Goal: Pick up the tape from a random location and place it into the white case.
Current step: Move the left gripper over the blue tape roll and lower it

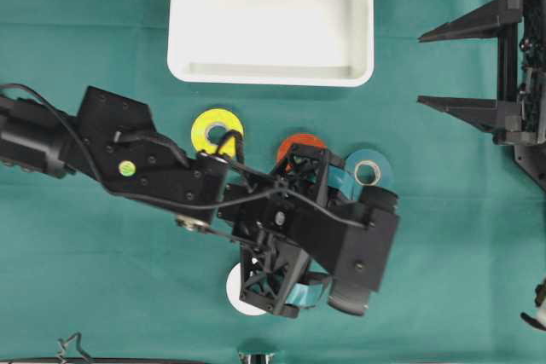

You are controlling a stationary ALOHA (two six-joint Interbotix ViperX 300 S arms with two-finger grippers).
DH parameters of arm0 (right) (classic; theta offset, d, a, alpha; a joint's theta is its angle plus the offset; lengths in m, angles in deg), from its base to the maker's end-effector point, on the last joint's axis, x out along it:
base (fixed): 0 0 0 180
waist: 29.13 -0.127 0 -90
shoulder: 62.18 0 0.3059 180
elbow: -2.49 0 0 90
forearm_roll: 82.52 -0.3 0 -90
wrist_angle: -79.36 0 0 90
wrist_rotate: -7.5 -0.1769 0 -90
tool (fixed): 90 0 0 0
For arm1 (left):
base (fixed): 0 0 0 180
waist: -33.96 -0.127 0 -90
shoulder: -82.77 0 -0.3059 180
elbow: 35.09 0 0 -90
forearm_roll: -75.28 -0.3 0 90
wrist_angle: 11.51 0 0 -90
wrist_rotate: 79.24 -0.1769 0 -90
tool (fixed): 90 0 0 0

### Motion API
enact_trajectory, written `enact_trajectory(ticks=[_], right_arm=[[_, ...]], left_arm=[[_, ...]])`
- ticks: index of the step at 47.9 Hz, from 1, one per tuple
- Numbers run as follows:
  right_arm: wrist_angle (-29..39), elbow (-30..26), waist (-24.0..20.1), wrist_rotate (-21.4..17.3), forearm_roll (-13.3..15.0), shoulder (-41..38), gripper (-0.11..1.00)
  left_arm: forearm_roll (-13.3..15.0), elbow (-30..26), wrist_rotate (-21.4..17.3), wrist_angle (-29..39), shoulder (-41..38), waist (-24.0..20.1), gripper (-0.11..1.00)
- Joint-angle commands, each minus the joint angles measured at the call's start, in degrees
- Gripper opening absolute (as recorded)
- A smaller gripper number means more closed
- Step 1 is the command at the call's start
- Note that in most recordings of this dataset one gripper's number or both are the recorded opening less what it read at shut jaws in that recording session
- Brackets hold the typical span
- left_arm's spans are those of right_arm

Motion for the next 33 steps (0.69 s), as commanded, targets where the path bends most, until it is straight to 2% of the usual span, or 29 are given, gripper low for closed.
enact_trajectory(ticks=[1,33], right_arm=[[-0.2,-1.6,0.0,0.1,0.1,-0.4,0.92],[0.4,-2.0,0.0,0.1,0.1,-1.8,0.92]], left_arm=[[-0.1,-4.0,0.0,3.0,0.1,0.7,0.99],[-0.3,-3.3,0.0,3.3,-0.3,0.6,0.99]])
